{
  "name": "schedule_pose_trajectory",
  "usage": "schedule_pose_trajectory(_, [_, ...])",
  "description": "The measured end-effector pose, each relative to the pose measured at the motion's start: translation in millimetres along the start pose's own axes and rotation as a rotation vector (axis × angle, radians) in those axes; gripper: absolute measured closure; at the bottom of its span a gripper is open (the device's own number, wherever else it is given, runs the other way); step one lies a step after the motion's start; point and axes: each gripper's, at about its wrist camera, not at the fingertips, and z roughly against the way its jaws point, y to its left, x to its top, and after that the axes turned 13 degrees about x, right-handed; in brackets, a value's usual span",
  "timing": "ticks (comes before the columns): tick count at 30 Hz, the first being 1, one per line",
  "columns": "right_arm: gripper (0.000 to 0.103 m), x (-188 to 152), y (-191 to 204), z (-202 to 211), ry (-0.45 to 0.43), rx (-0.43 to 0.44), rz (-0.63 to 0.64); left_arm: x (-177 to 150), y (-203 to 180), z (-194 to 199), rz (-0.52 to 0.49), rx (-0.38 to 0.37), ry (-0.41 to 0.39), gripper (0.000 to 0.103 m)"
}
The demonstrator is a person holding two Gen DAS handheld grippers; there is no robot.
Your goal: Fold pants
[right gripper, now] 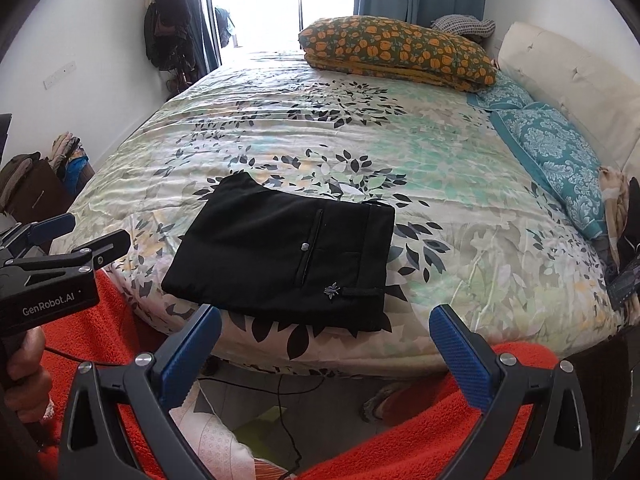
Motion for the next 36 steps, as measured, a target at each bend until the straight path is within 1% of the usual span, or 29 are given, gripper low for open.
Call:
schedule_pose_trajectory(3, [0.0, 1, -2, 2, -0.017, -0.018, -0.004, 0, -1, -3, -0.021, -0.015, 0.012, 0.009])
schedule_pose_trajectory(7, [0.0, 0, -1, 2, -0.006, -0.057, 0.014, 0, -1, -3, -0.029, 0.012, -0.002, 0.009])
schedule_pose_trajectory(10, [0.0, -1, -1, 3, -0.001, -0.082, 0.024, 0, -1, -3, -0.028, 0.013, -0.005, 0.01])
schedule_pose_trajectory(17, [0.0, 3, 1, 11, -0.03, -0.091, 0.013, -2, 0, -7, -0.013, 0.005, 0.012, 0.01])
schedule_pose_trajectory(22, [0.0, 0, 0, 6, 0.001, -0.067, -0.018, -3, 1, -12, -0.005, -0.002, 0.036, 0.01])
schedule_pose_trajectory(36, [0.0, -3, 0, 6, 0.012, -0.076, -0.02, -4, -2, -15, -0.01, -0.005, 0.047, 0.01])
